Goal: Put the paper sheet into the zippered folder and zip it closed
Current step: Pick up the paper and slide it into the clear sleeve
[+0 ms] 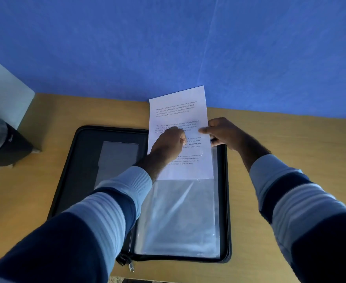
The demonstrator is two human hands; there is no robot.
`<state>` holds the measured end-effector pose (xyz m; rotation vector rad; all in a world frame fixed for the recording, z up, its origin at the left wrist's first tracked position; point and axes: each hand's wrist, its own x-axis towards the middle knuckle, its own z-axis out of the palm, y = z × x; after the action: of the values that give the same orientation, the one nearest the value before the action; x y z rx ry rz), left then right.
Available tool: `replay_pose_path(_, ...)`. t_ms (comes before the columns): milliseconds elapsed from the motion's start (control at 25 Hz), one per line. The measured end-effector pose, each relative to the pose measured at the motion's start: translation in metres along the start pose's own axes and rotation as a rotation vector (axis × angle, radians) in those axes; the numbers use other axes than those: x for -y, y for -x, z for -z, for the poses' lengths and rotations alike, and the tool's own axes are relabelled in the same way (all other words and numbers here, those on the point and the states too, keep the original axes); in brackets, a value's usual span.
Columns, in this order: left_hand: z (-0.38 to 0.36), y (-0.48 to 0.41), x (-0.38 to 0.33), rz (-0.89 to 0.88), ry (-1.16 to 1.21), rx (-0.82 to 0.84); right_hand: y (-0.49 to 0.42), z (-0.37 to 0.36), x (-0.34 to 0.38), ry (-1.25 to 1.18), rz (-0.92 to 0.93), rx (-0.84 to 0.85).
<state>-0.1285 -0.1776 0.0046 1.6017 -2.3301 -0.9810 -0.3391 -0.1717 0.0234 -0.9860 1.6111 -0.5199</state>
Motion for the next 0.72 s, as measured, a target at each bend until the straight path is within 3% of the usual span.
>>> replay_pose_path(120,-0.001,0.000,0.000,-0.001,-0.001,0.001,-0.016,-0.001,0.017,-0.157,0.059,-0.164)
replay_pose_path(280,0.004,0.001,-0.002,-0.016,-0.010,-0.014,-0.032,0.001,0.033,0.023,0.070,-0.334)
replay_pose_path(560,0.006,0.000,-0.007,-0.046,-0.128,-0.038,-0.012,0.004,-0.002,0.272,0.014,-0.143)
replay_pose_path(720,0.011,-0.004,-0.002,-0.151,-0.234,-0.014,0.001,0.012,-0.018,0.185,-0.020,-0.001)
